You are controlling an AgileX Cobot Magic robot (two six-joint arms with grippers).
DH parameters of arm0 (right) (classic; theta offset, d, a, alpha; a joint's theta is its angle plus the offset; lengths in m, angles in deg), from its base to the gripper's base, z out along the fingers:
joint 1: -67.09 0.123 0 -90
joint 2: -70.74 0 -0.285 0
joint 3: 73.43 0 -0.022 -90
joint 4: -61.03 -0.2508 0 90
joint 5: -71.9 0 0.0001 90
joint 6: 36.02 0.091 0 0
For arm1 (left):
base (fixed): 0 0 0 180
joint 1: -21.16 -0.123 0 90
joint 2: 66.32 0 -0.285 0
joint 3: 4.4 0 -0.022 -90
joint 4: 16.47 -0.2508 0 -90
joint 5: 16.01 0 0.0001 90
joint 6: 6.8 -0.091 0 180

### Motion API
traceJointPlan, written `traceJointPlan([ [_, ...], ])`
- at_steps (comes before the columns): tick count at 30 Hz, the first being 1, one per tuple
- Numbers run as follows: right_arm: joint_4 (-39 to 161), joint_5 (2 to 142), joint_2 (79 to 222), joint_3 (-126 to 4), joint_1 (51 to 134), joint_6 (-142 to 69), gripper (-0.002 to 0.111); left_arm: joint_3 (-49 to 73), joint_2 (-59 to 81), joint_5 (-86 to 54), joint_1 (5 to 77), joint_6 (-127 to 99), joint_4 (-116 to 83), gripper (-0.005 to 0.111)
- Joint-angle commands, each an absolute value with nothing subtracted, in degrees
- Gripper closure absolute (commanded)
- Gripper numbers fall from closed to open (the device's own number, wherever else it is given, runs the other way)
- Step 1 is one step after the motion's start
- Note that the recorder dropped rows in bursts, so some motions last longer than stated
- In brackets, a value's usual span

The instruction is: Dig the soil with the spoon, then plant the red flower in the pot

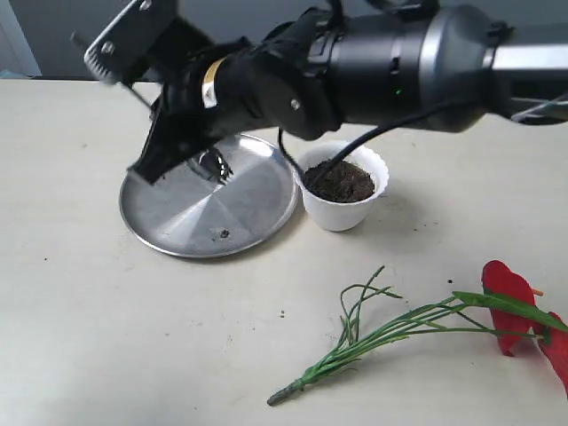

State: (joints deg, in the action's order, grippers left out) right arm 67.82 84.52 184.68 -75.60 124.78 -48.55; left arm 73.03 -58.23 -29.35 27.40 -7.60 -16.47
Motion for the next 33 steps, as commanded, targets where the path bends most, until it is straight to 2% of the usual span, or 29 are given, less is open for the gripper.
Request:
traceJointPlan([
  [1, 64.01, 75.39, 182.11, -75.33, 119.25, -39.90, 0.107, 72.81, -58.54, -29.31, 27.56, -7.38, -16.47, 0.106],
  [5, 63.49, 71.90, 180.33, -75.17, 117.74, -39.90, 0.107, 72.81, -58.54, -29.31, 27.56, -7.38, -16.47, 0.106],
  [9, 63.02, 66.38, 177.71, -68.15, 116.23, -39.90, 0.107, 72.81, -58.54, -29.31, 27.56, -7.38, -16.47, 0.106],
  [15, 53.88, 36.74, 170.00, -45.16, 109.36, -39.39, 0.107, 72.81, -58.54, -29.31, 27.56, -7.38, -16.47, 0.106],
  [19, 51.45, 23.20, 169.46, -37.57, 106.42, -37.32, 0.107, 72.81, -58.54, -29.31, 27.56, -7.38, -16.47, 0.106],
  [33, 45.29, 13.43, 183.47, -36.60, 106.42, -36.61, 0.107, 72.81, -58.54, -29.31, 27.56, -7.38, -16.47, 0.106],
])
